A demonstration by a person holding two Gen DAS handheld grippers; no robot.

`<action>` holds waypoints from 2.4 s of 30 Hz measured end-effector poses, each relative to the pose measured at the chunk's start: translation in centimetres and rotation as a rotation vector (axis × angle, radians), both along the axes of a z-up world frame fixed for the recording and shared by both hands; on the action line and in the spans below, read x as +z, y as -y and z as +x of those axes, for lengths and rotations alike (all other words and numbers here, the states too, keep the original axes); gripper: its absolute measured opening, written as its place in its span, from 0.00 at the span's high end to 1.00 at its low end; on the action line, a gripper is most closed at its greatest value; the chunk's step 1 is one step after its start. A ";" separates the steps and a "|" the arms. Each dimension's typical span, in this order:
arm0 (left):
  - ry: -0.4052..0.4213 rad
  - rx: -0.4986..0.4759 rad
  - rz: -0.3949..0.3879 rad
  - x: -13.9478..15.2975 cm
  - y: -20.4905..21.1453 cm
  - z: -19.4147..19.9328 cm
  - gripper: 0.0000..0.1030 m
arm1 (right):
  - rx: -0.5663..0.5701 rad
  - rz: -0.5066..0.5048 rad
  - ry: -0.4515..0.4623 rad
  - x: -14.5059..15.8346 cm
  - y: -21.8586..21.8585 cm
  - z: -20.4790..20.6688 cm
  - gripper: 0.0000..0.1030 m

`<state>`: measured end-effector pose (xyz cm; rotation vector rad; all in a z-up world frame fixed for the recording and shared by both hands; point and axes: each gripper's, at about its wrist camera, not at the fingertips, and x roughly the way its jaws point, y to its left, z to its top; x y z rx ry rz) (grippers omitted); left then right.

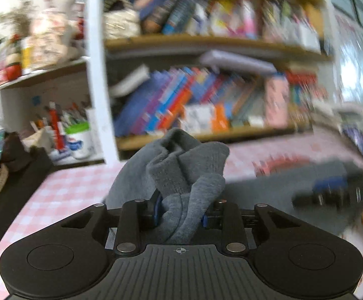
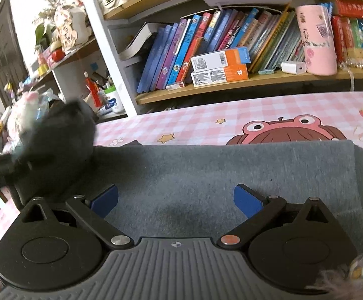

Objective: Fold clothes
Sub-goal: 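Carry the sleeve across the sweatshirt body with the left tool and release, then smooth the folded sleeve flat with the left tool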

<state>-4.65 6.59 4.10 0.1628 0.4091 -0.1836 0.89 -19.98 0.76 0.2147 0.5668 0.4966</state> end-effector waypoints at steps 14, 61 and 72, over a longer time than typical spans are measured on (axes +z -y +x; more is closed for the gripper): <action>-0.104 -0.089 0.161 -3.2 4.8 -0.2 0.33 | 0.018 0.088 -0.059 -1.0 1.3 0.6 0.03; -0.140 -0.066 -0.197 -3.3 2.0 2.4 0.73 | 0.036 0.119 -0.057 -1.8 2.1 0.4 0.03; -0.085 -0.108 -0.237 -2.2 1.1 0.3 0.33 | 0.001 0.053 -0.049 -1.1 1.8 -0.8 0.03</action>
